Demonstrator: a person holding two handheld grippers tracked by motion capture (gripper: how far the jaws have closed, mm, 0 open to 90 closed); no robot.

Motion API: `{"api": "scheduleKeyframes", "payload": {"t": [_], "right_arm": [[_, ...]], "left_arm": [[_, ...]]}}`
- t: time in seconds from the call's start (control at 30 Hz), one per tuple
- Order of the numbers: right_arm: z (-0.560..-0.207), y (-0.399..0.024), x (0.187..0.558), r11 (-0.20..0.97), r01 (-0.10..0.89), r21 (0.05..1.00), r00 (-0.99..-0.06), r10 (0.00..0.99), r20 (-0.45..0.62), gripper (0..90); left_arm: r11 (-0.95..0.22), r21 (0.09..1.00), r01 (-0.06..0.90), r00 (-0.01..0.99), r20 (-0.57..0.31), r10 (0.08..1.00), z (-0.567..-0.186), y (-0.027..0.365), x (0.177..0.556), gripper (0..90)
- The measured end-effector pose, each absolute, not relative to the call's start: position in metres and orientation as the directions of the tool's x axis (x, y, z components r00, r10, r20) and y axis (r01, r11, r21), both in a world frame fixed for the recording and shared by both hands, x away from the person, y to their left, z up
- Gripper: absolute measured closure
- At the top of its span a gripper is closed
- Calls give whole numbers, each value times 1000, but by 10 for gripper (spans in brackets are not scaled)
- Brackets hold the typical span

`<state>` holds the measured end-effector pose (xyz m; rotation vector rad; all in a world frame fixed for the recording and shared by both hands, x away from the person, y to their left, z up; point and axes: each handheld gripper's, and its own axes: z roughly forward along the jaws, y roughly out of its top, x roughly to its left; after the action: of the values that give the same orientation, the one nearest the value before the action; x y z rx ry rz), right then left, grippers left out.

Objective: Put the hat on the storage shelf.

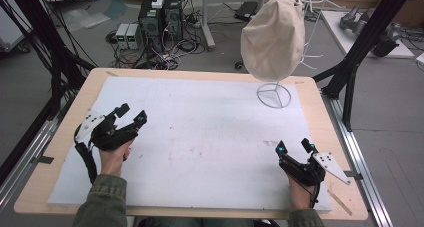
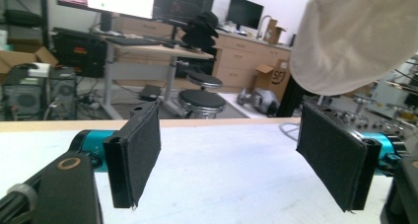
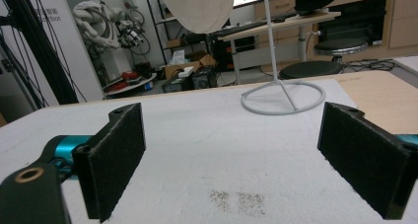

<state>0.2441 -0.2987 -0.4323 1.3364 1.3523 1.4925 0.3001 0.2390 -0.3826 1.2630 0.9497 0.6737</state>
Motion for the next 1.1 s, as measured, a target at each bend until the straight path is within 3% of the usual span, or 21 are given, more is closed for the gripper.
{"api": "scheduleKeyframes", "payload": {"t": [1.1], "right_arm": [[-434, -299, 244, -190, 160, 969, -192, 957, 219, 99]], "left_arm": [[340, 940, 18, 193, -337, 922, -424, 322, 253, 245]]}}
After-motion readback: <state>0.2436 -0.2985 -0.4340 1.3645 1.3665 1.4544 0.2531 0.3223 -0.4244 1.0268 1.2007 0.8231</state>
